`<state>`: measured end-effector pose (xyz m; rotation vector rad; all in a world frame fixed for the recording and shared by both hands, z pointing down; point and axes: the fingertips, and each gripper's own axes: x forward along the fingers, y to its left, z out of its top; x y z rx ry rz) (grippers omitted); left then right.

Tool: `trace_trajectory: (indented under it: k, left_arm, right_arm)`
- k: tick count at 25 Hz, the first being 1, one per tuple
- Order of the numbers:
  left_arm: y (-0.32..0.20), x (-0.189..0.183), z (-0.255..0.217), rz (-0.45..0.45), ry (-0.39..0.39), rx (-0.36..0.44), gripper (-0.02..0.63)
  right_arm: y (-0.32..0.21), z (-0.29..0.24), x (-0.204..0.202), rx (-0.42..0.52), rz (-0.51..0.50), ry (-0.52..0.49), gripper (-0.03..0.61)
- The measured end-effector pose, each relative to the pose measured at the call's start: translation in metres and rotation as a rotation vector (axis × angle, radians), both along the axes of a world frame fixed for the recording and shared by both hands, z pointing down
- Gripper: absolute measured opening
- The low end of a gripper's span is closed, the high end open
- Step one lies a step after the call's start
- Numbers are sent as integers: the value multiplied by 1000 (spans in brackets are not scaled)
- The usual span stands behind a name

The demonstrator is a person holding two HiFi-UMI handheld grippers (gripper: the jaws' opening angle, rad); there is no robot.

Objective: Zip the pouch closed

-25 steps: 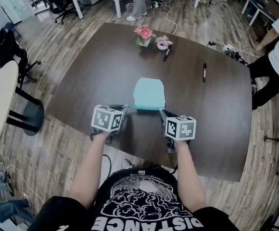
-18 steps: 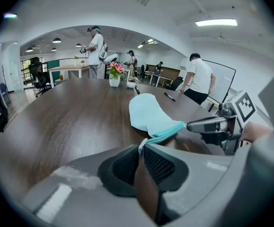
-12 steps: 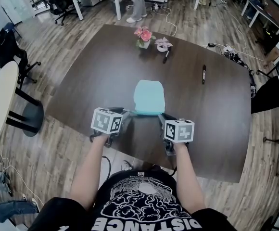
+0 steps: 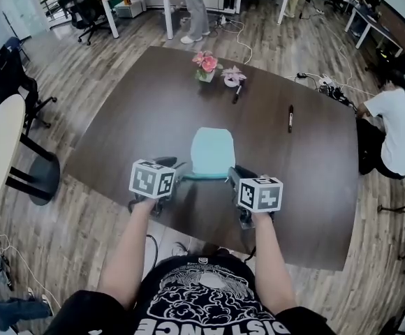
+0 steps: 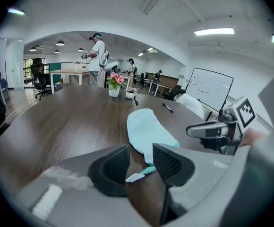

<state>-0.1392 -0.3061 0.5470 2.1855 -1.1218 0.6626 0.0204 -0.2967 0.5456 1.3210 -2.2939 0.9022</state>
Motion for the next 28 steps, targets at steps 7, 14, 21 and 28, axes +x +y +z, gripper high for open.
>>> trace_trajectory:
  k: [7,14,21,28]
  left_arm:
    - [-27,10,-55,17,26,122,163]
    - [-44,19,-107,38,39,242,146]
    - [-57,24,-159,51,40,372,109]
    - [-58,20,-181,37,41,432,69]
  right_arm:
    - [-23,-52,5,109,-3,26,69]
    - [-37,-107,13,228,7,54,69]
    - [-47,-156,22,352,58,61,36]
    - [-48,-188,28,452,70,94,0]
